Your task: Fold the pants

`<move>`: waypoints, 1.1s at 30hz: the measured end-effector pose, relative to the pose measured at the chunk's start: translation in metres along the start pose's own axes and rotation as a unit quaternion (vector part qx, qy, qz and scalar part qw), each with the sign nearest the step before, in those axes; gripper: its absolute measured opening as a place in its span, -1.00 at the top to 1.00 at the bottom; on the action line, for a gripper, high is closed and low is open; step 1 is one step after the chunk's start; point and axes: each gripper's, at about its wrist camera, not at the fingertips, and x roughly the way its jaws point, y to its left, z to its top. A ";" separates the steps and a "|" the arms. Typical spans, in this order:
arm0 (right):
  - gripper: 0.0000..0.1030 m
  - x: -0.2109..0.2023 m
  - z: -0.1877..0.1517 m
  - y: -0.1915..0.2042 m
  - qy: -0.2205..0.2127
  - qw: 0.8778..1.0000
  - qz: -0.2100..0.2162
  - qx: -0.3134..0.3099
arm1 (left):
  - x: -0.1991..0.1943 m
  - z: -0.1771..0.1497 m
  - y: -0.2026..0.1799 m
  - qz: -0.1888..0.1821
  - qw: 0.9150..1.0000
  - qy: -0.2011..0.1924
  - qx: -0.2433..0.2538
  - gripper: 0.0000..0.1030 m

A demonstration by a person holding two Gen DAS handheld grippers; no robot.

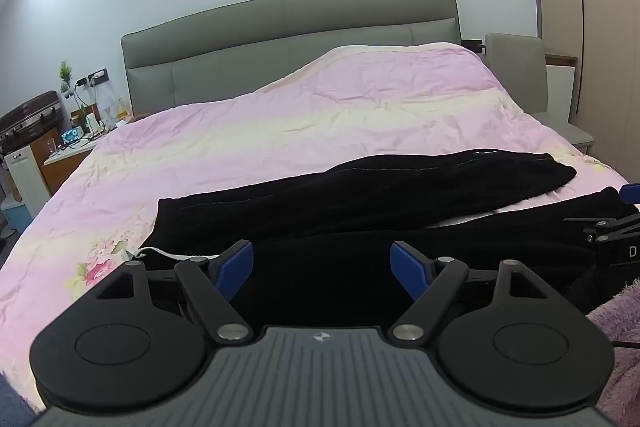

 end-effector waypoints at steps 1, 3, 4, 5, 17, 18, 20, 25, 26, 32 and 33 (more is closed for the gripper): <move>-0.91 -0.001 -0.001 0.000 -0.001 1.000 -0.001 0.000 | 0.001 0.000 0.000 0.000 1.000 0.000 0.000 -0.78; -0.91 0.005 0.002 -0.003 0.011 1.000 -0.010 0.010 | -0.001 0.000 0.000 0.000 1.000 0.000 0.000 -0.78; -0.91 0.005 0.001 -0.003 0.011 1.000 -0.011 0.012 | -0.001 -0.001 0.000 -0.001 1.000 0.000 0.000 -0.78; -0.91 0.005 0.002 -0.006 0.011 1.000 -0.009 0.015 | -0.001 -0.002 0.000 -0.002 1.000 0.000 0.001 -0.78; -0.91 -0.001 0.006 -0.008 0.016 1.000 -0.012 0.023 | 0.000 0.005 -0.006 -0.002 1.000 0.007 0.006 -0.78; -0.91 -0.001 0.006 -0.008 0.017 1.000 -0.012 0.023 | 0.001 0.005 -0.007 -0.002 1.000 0.009 0.007 -0.78; -0.91 -0.001 0.006 -0.009 0.018 1.000 -0.011 0.023 | 0.001 0.005 -0.006 -0.002 1.000 0.010 0.007 -0.78; -0.91 0.001 0.005 -0.007 0.021 0.999 -0.012 0.021 | 0.001 0.005 -0.006 -0.002 1.000 0.011 0.007 -0.78; -0.91 0.001 0.005 -0.007 0.020 0.999 -0.012 0.021 | 0.001 0.005 -0.007 -0.001 1.000 0.012 0.006 -0.78; -0.91 0.002 0.005 -0.007 0.024 0.999 -0.015 0.021 | 0.002 0.006 -0.006 -0.001 1.000 0.016 0.004 -0.78; -0.91 0.002 0.004 -0.007 0.025 0.999 -0.015 0.020 | 0.002 0.006 -0.006 -0.001 1.000 0.016 0.004 -0.78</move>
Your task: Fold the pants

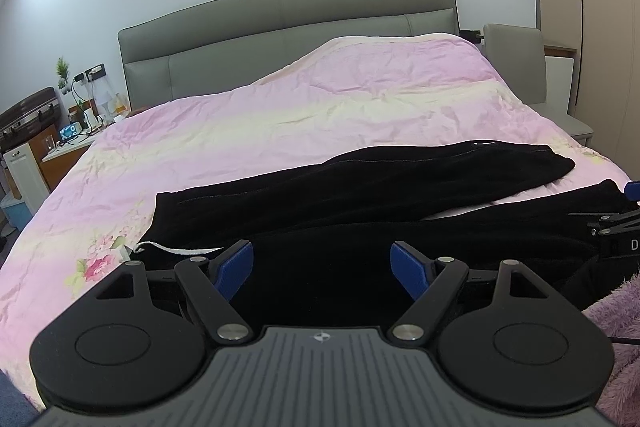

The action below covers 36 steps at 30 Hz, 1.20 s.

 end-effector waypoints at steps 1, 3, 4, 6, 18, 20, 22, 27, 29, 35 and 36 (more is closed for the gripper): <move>-0.91 0.000 0.000 0.000 0.001 1.000 0.000 0.000 | 0.000 0.000 0.000 0.000 1.000 0.000 0.000 -0.78; -0.91 0.000 0.000 0.001 0.003 1.000 -0.001 0.001 | 0.000 -0.001 0.000 0.000 1.000 0.001 -0.001 -0.78; -0.91 0.000 0.000 0.001 0.003 1.000 -0.001 0.001 | 0.001 -0.001 0.000 -0.001 1.000 0.002 -0.001 -0.78; -0.91 -0.001 0.000 0.002 0.004 1.000 -0.001 0.001 | 0.002 0.000 0.001 -0.001 1.000 0.004 -0.001 -0.78; -0.91 -0.002 0.001 -0.002 0.002 1.000 -0.005 0.000 | 0.003 0.000 0.001 -0.003 1.000 0.007 -0.003 -0.78; -0.91 -0.003 0.000 -0.002 0.003 1.000 -0.006 0.001 | 0.003 0.000 0.000 -0.004 1.000 0.008 -0.002 -0.78; -0.91 -0.002 0.000 -0.003 0.004 1.000 -0.008 0.001 | 0.004 0.000 0.000 -0.005 1.000 0.010 -0.001 -0.78; -0.91 -0.004 -0.001 -0.003 0.007 1.000 -0.014 0.003 | 0.004 0.000 -0.001 -0.005 1.000 0.011 0.000 -0.78; -0.91 -0.005 -0.002 -0.004 0.007 1.000 -0.015 0.004 | 0.004 0.000 -0.001 -0.005 1.000 0.011 0.000 -0.78; -0.91 -0.008 -0.003 -0.006 0.007 1.000 -0.017 0.008 | 0.005 0.000 -0.004 -0.007 1.000 0.014 0.001 -0.78; -0.91 -0.008 -0.003 -0.006 0.008 1.000 -0.018 0.008 | 0.005 0.000 -0.004 -0.007 1.000 0.015 0.001 -0.78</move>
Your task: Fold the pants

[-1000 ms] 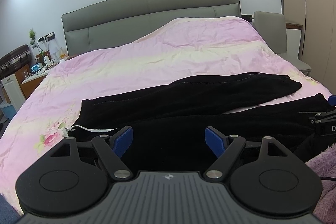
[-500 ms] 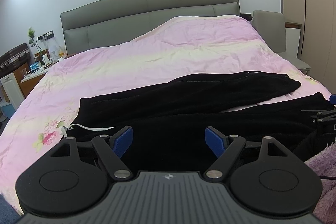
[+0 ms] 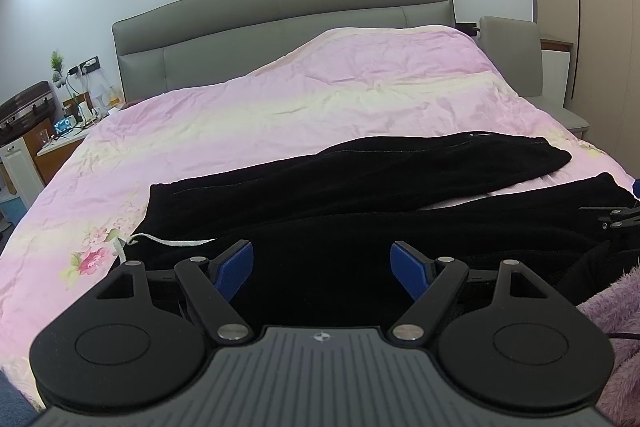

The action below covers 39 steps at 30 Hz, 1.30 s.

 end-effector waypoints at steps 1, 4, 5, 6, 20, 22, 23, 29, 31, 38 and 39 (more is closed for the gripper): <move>-0.91 0.001 0.000 -0.001 0.001 1.000 0.000 0.001 | 0.000 0.000 0.000 0.000 1.000 0.000 0.000 -0.78; -0.91 0.003 0.000 -0.004 0.004 1.000 -0.001 0.004 | 0.000 0.001 0.002 0.000 1.000 0.000 -0.001 -0.78; -0.91 0.003 0.000 -0.004 0.004 1.000 -0.001 0.005 | 0.000 0.001 0.002 0.000 1.000 0.000 -0.001 -0.78; -0.91 0.004 0.000 -0.005 0.004 1.000 -0.001 0.006 | 0.000 0.001 0.002 0.001 1.000 0.001 -0.001 -0.78; -0.91 0.012 -0.005 -0.012 0.015 1.000 0.002 0.007 | 0.005 -0.003 0.009 0.010 1.000 0.013 0.011 -0.78; -0.91 0.017 -0.005 -0.016 0.020 1.000 0.005 0.000 | 0.009 -0.004 0.018 0.015 0.999 0.024 0.021 -0.78; -0.91 0.020 -0.004 -0.019 0.022 1.000 0.007 -0.007 | 0.011 -0.005 0.024 0.015 0.999 0.030 0.026 -0.78; -0.90 0.047 0.006 -0.055 0.033 0.999 0.016 -0.034 | 0.032 -0.011 0.074 0.014 0.995 0.091 0.031 -0.74; -0.88 0.061 0.010 -0.073 0.050 0.998 0.016 -0.024 | 0.042 -0.014 0.089 0.017 0.992 0.118 0.029 -0.70; -0.41 0.124 0.020 -0.130 0.159 0.987 0.007 -0.021 | 0.067 -0.030 0.107 0.001 0.984 0.163 0.076 -0.68; -0.41 0.132 0.021 -0.136 0.172 0.985 0.006 -0.026 | 0.072 -0.032 0.111 0.000 0.983 0.167 0.083 -0.68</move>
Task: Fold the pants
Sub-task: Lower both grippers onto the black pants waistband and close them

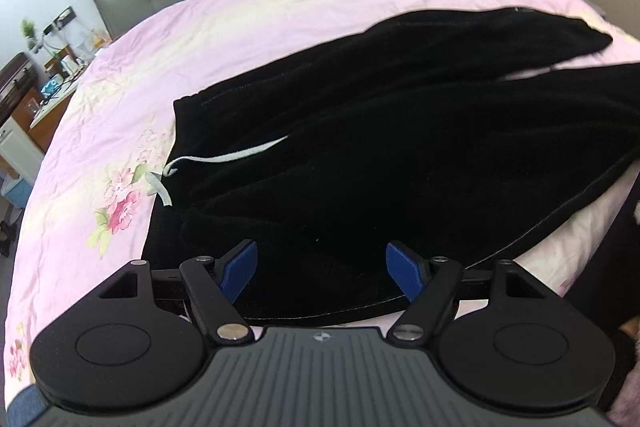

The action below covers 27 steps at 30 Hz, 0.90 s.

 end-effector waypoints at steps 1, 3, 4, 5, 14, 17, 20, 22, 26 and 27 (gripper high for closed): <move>-0.41 0.008 0.003 -0.009 0.015 1.000 -0.002 -0.001 | 0.004 -0.001 0.004 0.002 1.000 0.002 0.004 -0.68; -0.40 0.023 0.006 -0.025 0.046 0.999 -0.006 0.004 | 0.011 -0.001 0.014 -0.002 1.000 0.007 0.011 -0.68; -0.40 0.030 0.008 -0.032 0.063 0.998 -0.007 0.003 | 0.014 -0.001 0.020 -0.004 1.000 0.010 0.016 -0.68; -0.36 0.036 0.010 -0.038 0.076 0.997 -0.008 -0.001 | 0.017 -0.001 0.026 -0.007 1.000 0.013 0.023 -0.68; -0.31 0.068 0.004 -0.051 0.152 0.983 -0.012 -0.101 | 0.051 -0.012 0.066 -0.006 0.972 0.078 0.220 -0.68; -0.31 0.072 -0.001 -0.047 0.163 0.975 0.000 -0.148 | 0.062 -0.025 0.065 -0.016 0.945 0.110 0.307 -0.68; -0.31 0.078 -0.008 -0.043 0.179 0.964 0.017 -0.198 | 0.077 -0.033 0.062 -0.027 0.927 0.128 0.351 -0.68; -0.33 0.085 -0.011 -0.040 0.191 0.956 0.021 -0.220 | 0.088 -0.032 0.061 -0.036 0.918 0.145 0.368 -0.68; -0.45 0.096 -0.009 -0.032 0.211 0.944 0.027 -0.251 | 0.111 -0.036 0.052 -0.047 0.874 0.205 0.438 -0.67; -0.49 0.097 -0.009 -0.029 0.216 0.940 0.028 -0.263 | 0.114 -0.039 0.049 -0.049 0.860 0.213 0.461 -0.67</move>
